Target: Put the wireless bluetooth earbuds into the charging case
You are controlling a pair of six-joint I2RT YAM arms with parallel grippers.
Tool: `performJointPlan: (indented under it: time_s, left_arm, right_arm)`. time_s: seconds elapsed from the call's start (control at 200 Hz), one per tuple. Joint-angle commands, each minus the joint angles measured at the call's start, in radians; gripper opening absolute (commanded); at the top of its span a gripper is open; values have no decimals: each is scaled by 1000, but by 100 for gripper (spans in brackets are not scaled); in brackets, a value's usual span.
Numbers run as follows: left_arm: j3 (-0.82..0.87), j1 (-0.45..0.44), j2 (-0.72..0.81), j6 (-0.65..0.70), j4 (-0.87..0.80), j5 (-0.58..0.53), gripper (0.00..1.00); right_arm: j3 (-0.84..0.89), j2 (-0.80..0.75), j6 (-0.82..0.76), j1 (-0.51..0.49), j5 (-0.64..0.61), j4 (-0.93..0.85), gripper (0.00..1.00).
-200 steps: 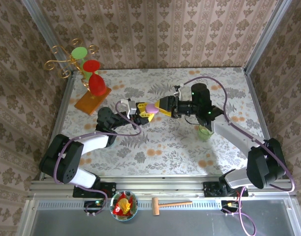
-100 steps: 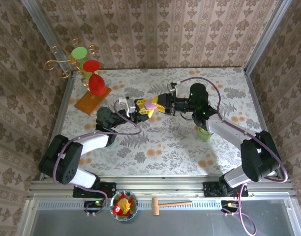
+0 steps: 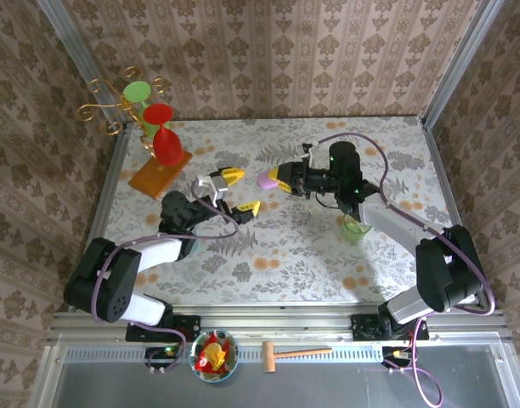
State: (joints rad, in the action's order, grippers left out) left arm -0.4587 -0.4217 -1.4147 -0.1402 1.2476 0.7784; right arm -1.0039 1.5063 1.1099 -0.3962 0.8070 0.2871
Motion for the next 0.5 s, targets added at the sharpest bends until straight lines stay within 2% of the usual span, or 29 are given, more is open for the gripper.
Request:
performJointPlan:
  time_s: [0.0, 0.29, 0.395, 0.495]
  left_arm:
    - [20, 35, 60, 73, -87, -70, 100]
    - [4, 31, 210, 358, -546, -222, 100]
    - [8, 27, 220, 387, -583, -245, 100]
    - [8, 26, 219, 386, -583, -244, 100]
  right_arm:
    - [-101, 53, -234, 8, -148, -266, 18]
    - [-293, 302, -337, -1, -289, -411, 20]
    - [-364, 384, -398, -13, -381, -480, 20]
    - [-394, 449, -400, -15, -410, -479, 20]
